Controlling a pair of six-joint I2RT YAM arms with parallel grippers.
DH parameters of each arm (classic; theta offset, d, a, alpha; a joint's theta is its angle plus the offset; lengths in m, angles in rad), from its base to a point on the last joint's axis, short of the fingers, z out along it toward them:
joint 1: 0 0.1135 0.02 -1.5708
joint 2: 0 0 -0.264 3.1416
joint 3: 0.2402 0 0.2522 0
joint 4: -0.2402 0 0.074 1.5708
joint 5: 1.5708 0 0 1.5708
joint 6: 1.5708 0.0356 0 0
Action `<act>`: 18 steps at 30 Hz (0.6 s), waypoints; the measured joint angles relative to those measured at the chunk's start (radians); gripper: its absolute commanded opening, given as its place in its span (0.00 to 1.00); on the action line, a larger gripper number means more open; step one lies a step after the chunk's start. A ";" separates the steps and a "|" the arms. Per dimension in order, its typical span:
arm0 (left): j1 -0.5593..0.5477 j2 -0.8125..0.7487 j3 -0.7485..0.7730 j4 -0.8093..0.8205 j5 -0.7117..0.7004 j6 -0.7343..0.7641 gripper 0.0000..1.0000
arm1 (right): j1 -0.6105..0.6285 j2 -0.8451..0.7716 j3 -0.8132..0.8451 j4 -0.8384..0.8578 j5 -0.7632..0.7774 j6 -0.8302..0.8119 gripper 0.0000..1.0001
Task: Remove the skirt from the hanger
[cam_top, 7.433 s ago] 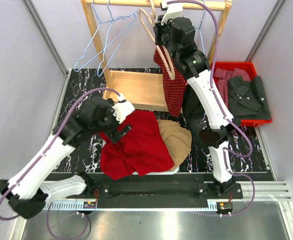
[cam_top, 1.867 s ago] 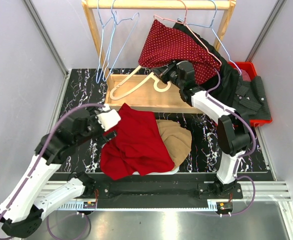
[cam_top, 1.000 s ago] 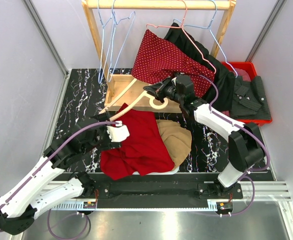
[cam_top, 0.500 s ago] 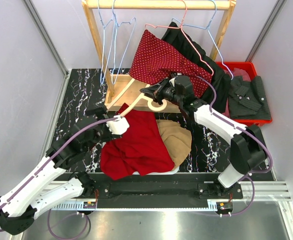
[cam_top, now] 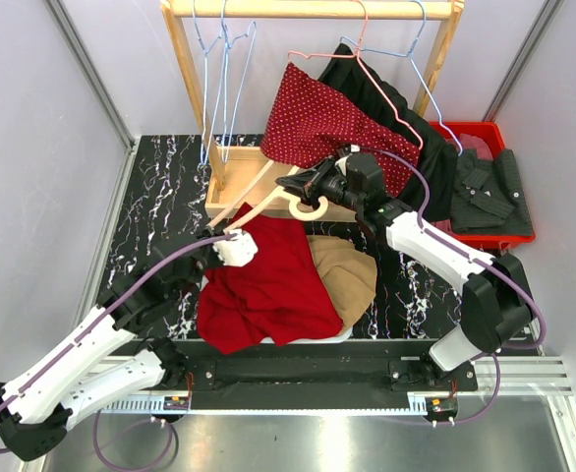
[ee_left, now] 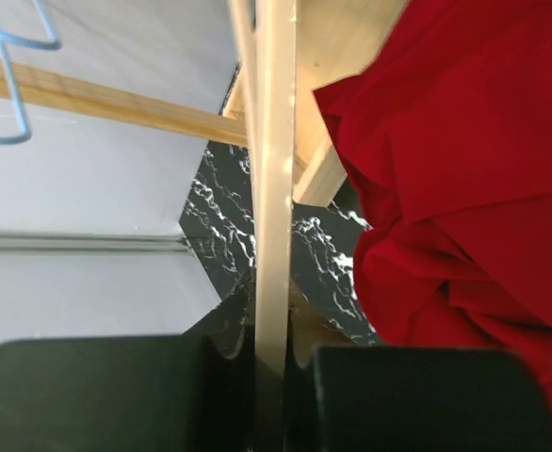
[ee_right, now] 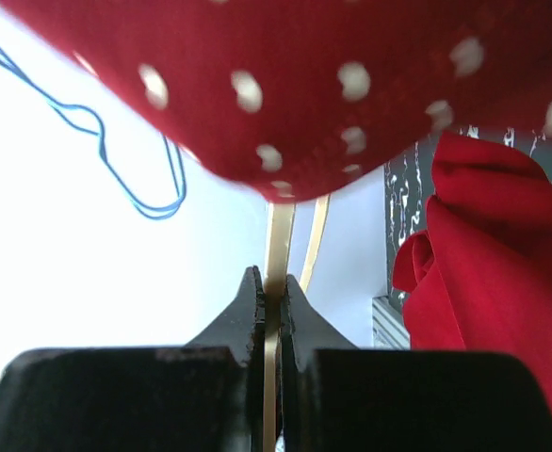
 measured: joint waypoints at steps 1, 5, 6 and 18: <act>0.000 0.002 0.003 -0.016 0.007 0.002 0.00 | 0.001 0.000 -0.003 0.001 0.000 0.005 0.00; 0.010 0.005 0.021 -0.051 0.020 -0.007 0.00 | 0.005 0.004 -0.009 0.000 -0.003 0.011 0.29; 0.016 0.005 0.029 -0.063 0.024 -0.009 0.00 | 0.006 0.006 -0.008 0.000 -0.008 0.009 0.37; 0.183 -0.017 0.359 -0.478 0.142 -0.267 0.00 | 0.010 0.025 0.176 -0.275 0.059 -0.412 1.00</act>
